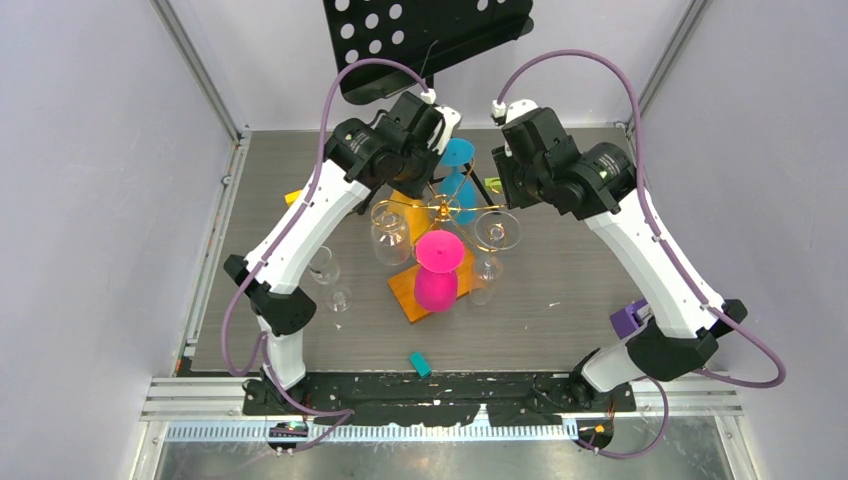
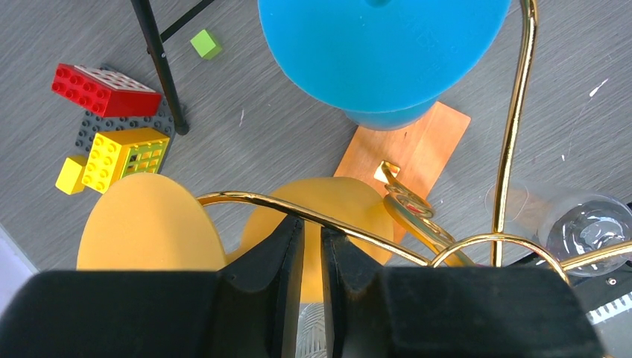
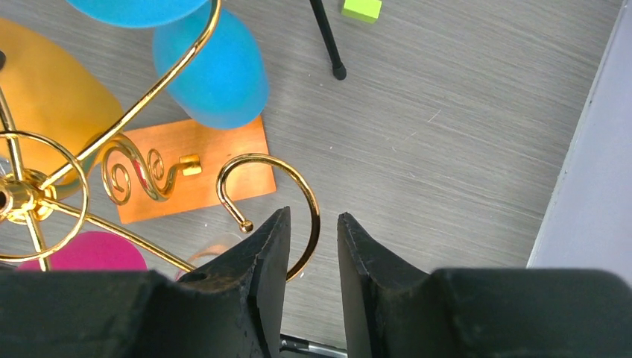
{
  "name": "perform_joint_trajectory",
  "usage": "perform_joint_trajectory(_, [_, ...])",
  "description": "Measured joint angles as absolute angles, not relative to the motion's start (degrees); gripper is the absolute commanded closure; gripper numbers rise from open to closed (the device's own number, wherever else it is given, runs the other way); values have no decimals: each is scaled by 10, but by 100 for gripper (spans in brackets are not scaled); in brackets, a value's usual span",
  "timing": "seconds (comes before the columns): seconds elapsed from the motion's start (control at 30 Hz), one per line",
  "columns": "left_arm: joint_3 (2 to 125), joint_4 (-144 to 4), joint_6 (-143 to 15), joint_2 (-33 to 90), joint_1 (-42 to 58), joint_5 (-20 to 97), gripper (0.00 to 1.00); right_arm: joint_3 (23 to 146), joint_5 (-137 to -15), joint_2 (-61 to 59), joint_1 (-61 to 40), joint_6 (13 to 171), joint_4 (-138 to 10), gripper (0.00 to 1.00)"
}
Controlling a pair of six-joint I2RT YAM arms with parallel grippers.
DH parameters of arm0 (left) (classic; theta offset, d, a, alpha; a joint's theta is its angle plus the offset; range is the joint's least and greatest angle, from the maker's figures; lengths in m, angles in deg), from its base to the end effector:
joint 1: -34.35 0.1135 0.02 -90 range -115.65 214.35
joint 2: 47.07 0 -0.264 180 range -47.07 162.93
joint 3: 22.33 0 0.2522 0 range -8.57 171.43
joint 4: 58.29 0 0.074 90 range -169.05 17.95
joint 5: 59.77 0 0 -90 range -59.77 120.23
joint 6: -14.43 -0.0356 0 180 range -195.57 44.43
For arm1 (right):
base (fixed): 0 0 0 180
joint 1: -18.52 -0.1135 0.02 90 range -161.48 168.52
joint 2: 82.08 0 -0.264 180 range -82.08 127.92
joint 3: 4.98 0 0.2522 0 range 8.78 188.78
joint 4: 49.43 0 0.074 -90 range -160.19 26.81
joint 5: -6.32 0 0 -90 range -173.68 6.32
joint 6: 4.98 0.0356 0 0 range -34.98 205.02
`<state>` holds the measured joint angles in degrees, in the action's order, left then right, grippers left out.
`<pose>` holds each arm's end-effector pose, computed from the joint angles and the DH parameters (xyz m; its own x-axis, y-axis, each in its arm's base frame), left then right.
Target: Place the wine glass upside down on the wine glass rack
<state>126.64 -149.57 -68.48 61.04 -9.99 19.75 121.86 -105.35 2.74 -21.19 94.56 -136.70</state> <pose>0.2636 -0.2486 0.4454 -0.6216 0.4378 -0.6496 0.5317 0.8448 0.0605 0.2076 0.1553 0.4692 -0.6040 -0.3014 -0.7377 -0.2978 0.9440 -0.1419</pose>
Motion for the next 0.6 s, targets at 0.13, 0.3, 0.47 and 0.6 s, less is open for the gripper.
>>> perform_joint_trajectory(0.13, [1266,-1495,-685,610,-100,199,82,1200,-1042,28,-211,941,-1362,67])
perform_joint_trajectory(0.3, [1266,-1494,-685,610,-100,202,82,1183,-1037,26,-211,942,-1349,69])
perform_joint_trajectory(0.47, [1273,-1495,-685,612,-100,204,82,1166,-1033,14,-210,945,-1338,66])
perform_joint_trajectory(0.6, [1288,-1493,-685,622,-100,204,82,1154,-1030,-2,-210,951,-1335,64])
